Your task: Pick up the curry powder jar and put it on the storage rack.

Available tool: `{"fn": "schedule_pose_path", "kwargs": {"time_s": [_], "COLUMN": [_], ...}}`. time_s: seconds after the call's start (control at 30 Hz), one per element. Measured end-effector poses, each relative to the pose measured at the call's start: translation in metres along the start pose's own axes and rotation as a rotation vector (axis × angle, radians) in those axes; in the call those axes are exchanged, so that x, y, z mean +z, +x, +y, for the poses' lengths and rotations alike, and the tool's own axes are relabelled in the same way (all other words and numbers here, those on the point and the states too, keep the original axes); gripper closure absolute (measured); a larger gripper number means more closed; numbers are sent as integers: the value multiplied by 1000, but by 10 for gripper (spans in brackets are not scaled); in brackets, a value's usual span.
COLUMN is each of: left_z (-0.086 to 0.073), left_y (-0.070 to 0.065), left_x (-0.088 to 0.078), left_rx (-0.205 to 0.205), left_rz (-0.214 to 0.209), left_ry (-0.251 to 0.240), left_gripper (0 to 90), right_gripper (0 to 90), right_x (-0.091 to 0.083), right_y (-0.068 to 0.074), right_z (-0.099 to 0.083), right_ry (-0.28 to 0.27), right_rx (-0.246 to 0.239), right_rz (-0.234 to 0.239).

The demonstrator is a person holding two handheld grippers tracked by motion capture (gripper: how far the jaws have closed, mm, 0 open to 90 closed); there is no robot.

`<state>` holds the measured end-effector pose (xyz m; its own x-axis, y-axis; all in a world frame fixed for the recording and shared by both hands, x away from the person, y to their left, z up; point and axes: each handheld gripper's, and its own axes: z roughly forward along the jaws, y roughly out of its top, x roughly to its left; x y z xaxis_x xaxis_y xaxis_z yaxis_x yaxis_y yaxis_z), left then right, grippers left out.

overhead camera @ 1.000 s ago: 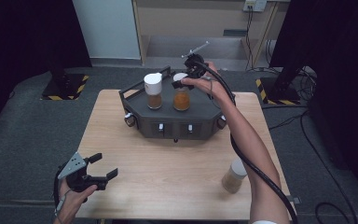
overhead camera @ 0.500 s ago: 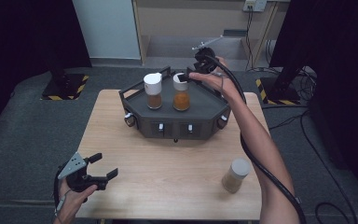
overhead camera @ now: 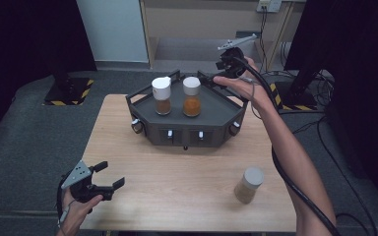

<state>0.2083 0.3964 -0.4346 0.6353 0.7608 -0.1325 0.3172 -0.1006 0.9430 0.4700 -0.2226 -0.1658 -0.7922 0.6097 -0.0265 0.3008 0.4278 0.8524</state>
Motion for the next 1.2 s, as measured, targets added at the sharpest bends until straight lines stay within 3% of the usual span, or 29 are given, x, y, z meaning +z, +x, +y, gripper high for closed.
{"fn": "schedule_pose_path", "kwargs": {"time_s": [0.37, 0.57, 0.83, 1.07, 1.2], "left_z": [0, 0, 0, 0, 0], "left_y": [0, -1, -1, 0, -1], "left_x": [0, 0, 0, 1, 0], "left_rx": [-2, -2, -4, -6, -6], "left_rz": [2, 2, 4, 3, 5], "left_ry": [0, 1, 2, 5, 4], "left_gripper": [31, 31, 30, 30, 30], "right_gripper": [63, 62, 61, 60, 59], "right_x": [-42, -65, -81, -96, -105], "right_y": [6, 11, 17, 32, 35], "right_z": [-33, -62, -94, -120, -131], "right_ry": [-66, -88, -125, -125, -148], "right_rx": [-28, -46, -38, -73, -58], "right_rz": [7, 22, 45, 18, 21]}}
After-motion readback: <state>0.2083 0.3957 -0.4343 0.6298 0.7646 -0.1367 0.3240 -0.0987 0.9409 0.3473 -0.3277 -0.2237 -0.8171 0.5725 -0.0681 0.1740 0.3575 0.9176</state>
